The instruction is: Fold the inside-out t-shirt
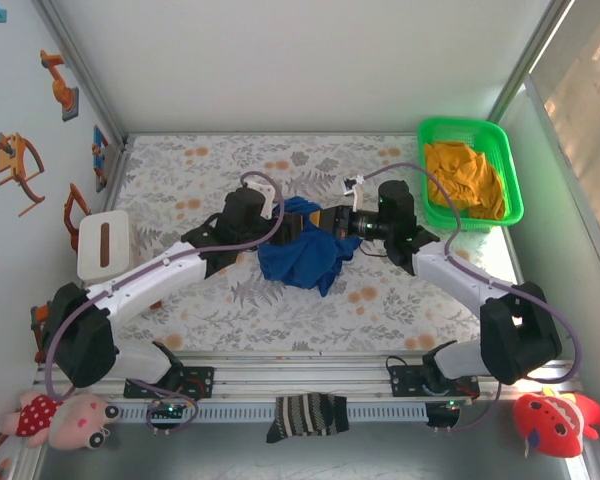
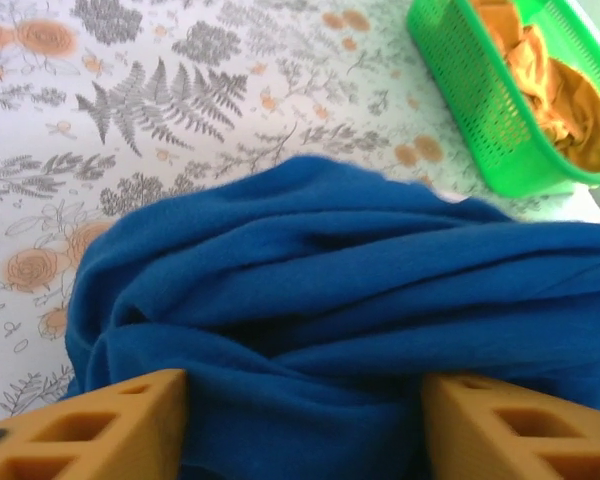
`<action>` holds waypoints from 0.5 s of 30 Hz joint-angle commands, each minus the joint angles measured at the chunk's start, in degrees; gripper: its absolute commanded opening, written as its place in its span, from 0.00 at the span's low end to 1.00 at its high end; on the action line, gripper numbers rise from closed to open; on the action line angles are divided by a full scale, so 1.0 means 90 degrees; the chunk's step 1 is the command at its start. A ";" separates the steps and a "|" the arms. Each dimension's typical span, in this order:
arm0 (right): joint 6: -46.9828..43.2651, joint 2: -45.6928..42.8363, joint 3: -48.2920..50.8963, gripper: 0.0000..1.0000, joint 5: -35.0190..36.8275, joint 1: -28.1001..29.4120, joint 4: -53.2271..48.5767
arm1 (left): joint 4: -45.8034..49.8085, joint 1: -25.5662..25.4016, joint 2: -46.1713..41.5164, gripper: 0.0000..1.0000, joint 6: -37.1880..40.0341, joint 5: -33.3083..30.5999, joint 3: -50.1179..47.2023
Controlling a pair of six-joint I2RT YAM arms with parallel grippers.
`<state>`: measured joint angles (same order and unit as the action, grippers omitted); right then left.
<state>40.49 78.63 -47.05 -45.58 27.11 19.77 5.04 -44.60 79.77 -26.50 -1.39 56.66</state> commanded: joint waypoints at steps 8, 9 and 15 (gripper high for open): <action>-0.0163 -0.0310 0.0174 0.00 0.0252 -0.0233 -0.0081 | 0.0047 0.0016 0.0103 0.00 0.0168 0.0030 0.0359; -0.0175 -0.0284 0.0241 0.00 0.0353 -0.0306 -0.0105 | -0.0065 0.0021 -0.0083 0.00 0.0133 0.0111 0.0327; 0.0016 0.0607 0.0606 0.00 0.0980 -0.0547 0.0374 | -0.1512 0.0295 -0.0889 0.00 -0.0442 0.1663 -0.0152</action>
<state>40.47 80.42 -42.83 -40.75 22.50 20.25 0.25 -43.31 74.46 -27.09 5.37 56.93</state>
